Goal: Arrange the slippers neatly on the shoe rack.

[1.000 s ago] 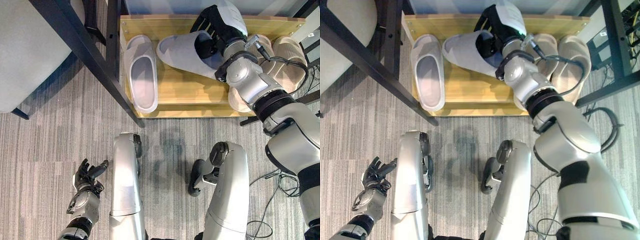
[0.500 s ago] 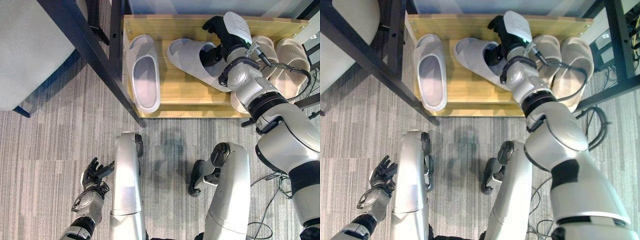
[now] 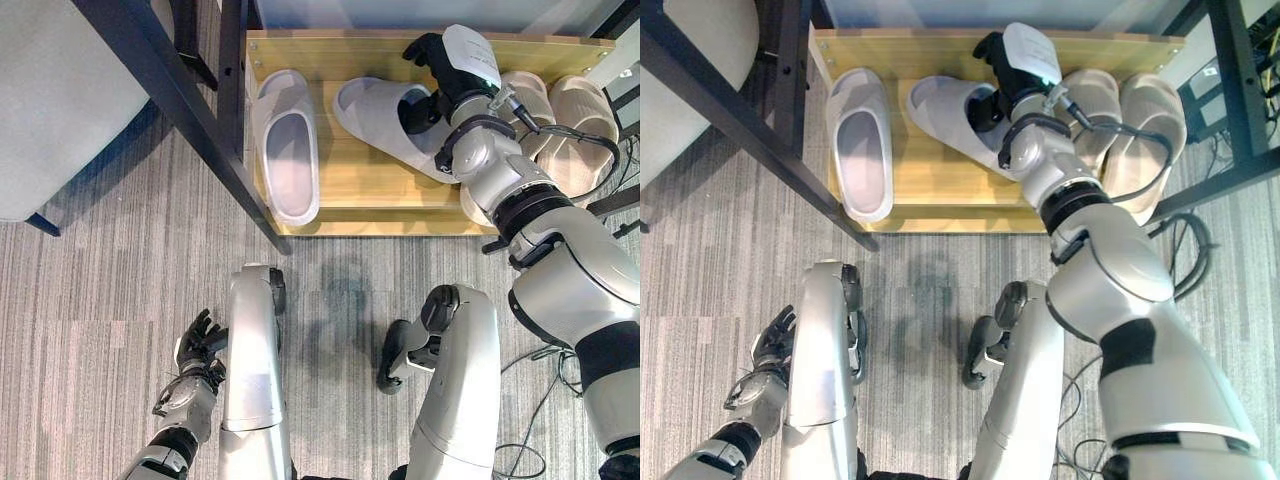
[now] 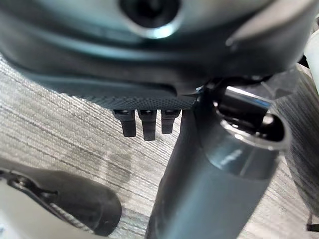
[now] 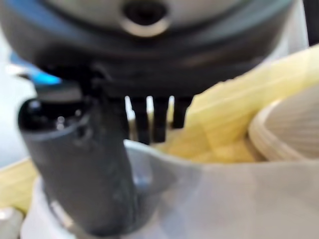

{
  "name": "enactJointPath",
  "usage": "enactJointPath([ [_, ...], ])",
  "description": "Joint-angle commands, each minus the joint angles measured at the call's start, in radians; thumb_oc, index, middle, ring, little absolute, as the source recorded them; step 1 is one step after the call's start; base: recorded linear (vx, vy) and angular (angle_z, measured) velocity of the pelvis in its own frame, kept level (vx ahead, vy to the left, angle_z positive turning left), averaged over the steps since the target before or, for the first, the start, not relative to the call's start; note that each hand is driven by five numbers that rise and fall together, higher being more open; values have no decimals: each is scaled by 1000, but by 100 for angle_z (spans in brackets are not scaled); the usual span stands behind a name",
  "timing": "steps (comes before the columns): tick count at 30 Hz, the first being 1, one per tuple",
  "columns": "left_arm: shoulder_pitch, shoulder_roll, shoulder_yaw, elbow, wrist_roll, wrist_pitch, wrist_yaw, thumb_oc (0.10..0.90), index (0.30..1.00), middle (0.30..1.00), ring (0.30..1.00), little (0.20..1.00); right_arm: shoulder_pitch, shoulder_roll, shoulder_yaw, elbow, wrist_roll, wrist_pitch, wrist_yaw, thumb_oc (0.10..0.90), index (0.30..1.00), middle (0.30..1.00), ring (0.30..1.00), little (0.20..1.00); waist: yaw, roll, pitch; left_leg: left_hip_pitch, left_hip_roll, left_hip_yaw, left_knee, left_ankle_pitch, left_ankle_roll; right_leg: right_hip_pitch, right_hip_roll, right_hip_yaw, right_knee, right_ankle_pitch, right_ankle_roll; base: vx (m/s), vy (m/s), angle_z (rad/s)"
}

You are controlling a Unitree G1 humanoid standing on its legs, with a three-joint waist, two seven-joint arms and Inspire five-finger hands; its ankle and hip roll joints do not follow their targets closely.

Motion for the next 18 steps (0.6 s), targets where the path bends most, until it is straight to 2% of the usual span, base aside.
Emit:
enactJointPath([
  [1, -18, 14, -56, -28, 70, -9, 10, 800, 900, 900, 900, 900, -145, -53, -79, -117, -78, 15, -156, 800, 900, 900, 900, 900, 33, 6, -6, -5, -33, -55, -7, -86, 75, 28, -12, 10, 13, -142, -36, 0, 0, 0],
  [3, -23, 12, -57, -29, 71, -9, 14, 800, 900, 900, 900, 900, -136, -55, -101, -144, -80, 20, -163, 800, 900, 900, 900, 900, 31, 4, -6, -5, -32, -55, -7, -87, 76, 28, -11, 9, 11, -141, -36, 0, 0, 0],
  [4, -37, 3, -65, -22, 68, -7, 20, 800, 900, 900, 900, 900, -121, -56, -152, -169, -45, 17, -177, 800, 900, 900, 900, 900, 23, 1, -6, -5, -34, -57, -5, -86, 76, 28, -11, 5, 9, -137, -34, 0, 0, 0],
  [8, -48, -7, -81, -15, 81, -4, 29, 800, 900, 900, 900, 900, -111, -65, -193, -210, 13, -4, -192, 800, 900, 900, 900, 900, 18, -2, -6, -5, -37, -62, -1, -84, 76, 28, -11, 3, 12, -133, -31, 0, 0, 0],
  [14, -43, -8, -89, -33, 90, 0, 38, 800, 900, 900, 900, 900, -88, -82, -235, -298, 22, -10, -221, 800, 900, 900, 900, 900, 12, -5, -6, -5, -35, -61, -5, -79, 75, 28, -9, 4, 10, -135, -33, -24, 4, -1],
  [18, -47, -10, -83, -37, 90, 9, 40, 800, 900, 900, 900, 900, -70, -102, -264, -369, -19, 15, -231, 800, 900, 900, 900, 900, 3, -10, -6, -5, -36, -57, -18, -73, 74, 28, -7, 5, 2, -131, -36, -27, 2, 0],
])
